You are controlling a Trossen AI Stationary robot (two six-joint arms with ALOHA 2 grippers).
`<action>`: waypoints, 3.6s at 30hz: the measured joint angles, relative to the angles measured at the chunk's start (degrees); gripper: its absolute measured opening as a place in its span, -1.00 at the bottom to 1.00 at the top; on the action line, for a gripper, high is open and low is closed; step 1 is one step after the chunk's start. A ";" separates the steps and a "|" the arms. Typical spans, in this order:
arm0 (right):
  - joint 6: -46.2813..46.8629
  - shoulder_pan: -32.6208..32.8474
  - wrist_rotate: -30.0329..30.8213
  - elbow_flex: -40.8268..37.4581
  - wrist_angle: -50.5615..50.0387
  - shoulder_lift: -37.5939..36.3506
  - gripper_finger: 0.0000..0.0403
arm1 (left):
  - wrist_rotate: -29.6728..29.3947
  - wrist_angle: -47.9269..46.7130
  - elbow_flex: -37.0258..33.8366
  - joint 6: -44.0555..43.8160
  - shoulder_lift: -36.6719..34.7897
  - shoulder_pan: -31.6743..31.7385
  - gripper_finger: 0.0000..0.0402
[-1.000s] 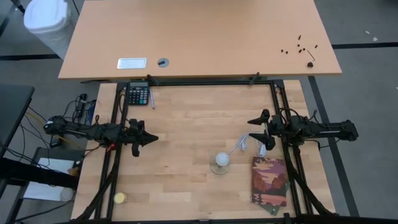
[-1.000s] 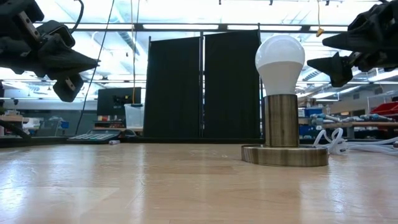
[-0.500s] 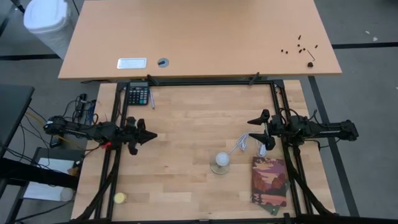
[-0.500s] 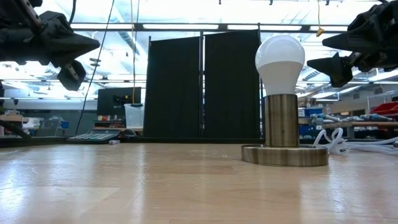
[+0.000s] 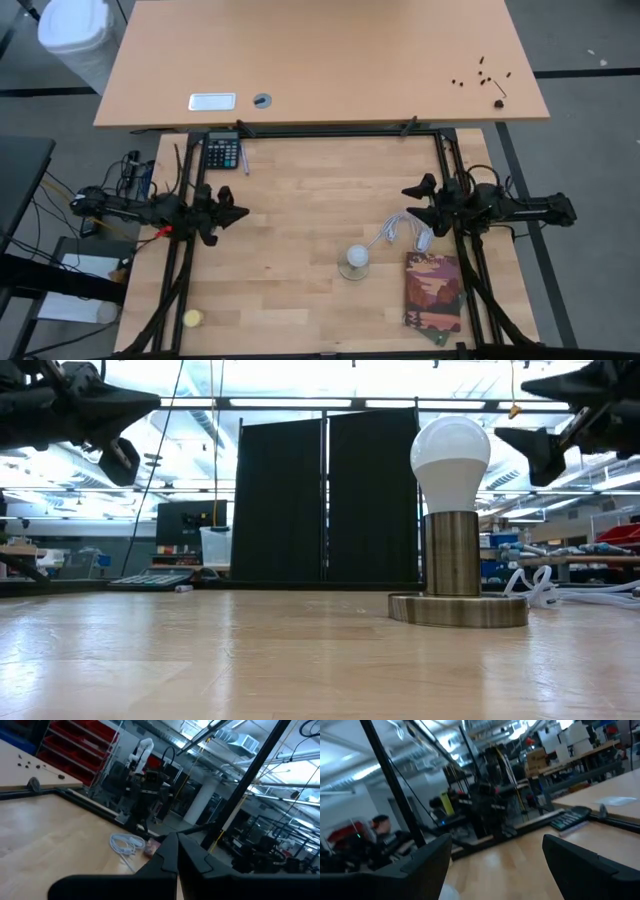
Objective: Screw lightbulb
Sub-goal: Remove the lightbulb from the lamp socket
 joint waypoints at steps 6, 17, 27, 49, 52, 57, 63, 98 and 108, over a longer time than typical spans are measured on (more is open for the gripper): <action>0.22 -0.04 2.00 0.00 4.72 -0.02 0.60 | -1.26 0.00 0.00 2.56 0.03 0.00 -0.96; -4.66 7.47 -0.19 2.56 8.98 14.34 0.60 | 6.70 -0.61 4.76 4.52 11.81 -0.07 -0.96; -13.59 11.17 -0.12 16.13 7.20 31.93 0.56 | 7.47 2.47 13.07 15.89 32.01 -0.11 -0.96; -9.87 15.82 6.51 62.52 -47.32 66.23 0.39 | -5.75 28.40 22.93 19.12 75.11 -8.07 -0.73; -8.60 15.82 5.19 63.50 -49.36 67.07 0.39 | -6.88 23.03 28.55 21.26 78.66 -8.04 -0.58; -2.98 16.60 3.28 63.54 -51.51 68.32 0.39 | -7.00 17.37 36.11 22.91 84.33 -8.04 -0.31; -0.68 18.84 4.64 63.54 -52.47 70.97 0.39 | -6.14 17.44 42.52 22.42 92.78 -8.04 -0.06; 0.74 19.08 4.84 63.52 -51.19 73.53 0.39 | -9.75 25.25 57.92 20.42 113.96 -6.21 0.28; 0.78 19.04 5.94 63.52 -50.19 73.53 0.39 | -2.34 26.46 57.90 19.78 114.16 -5.73 0.28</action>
